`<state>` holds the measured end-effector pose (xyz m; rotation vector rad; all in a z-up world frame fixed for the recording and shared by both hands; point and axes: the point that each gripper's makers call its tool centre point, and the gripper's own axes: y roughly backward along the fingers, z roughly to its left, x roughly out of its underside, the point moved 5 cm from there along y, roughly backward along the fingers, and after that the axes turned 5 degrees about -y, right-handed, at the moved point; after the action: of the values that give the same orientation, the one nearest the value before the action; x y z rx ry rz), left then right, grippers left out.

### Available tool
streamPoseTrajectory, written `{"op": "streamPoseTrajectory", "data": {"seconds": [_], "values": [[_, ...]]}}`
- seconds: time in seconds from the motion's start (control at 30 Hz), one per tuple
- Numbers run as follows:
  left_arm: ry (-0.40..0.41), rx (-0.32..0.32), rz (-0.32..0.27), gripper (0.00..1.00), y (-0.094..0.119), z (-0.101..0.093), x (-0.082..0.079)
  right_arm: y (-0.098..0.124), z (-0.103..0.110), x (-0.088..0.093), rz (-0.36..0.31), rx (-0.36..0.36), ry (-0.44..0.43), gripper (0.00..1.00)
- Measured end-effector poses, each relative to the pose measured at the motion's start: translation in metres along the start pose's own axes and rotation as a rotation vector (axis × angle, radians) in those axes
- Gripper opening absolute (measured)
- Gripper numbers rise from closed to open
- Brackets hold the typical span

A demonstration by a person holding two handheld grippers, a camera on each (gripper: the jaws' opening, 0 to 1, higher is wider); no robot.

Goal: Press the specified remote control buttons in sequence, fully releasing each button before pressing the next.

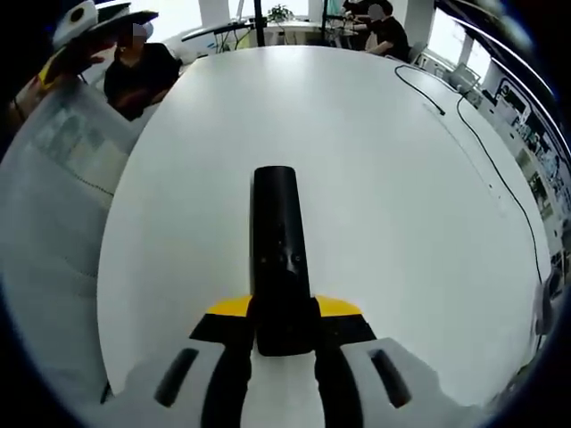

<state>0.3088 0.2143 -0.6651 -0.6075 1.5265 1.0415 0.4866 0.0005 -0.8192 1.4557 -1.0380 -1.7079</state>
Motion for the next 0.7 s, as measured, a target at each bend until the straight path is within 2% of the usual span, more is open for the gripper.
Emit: {"op": "streamPoseTrajectory", "data": {"seconds": [0.7], "values": [[0.0,-0.007,-0.017,0.94,0.0012,0.0014,-0.0023,-0.0008,-0.0104,-0.0036,0.024,-0.008,0.039,0.25]]}}
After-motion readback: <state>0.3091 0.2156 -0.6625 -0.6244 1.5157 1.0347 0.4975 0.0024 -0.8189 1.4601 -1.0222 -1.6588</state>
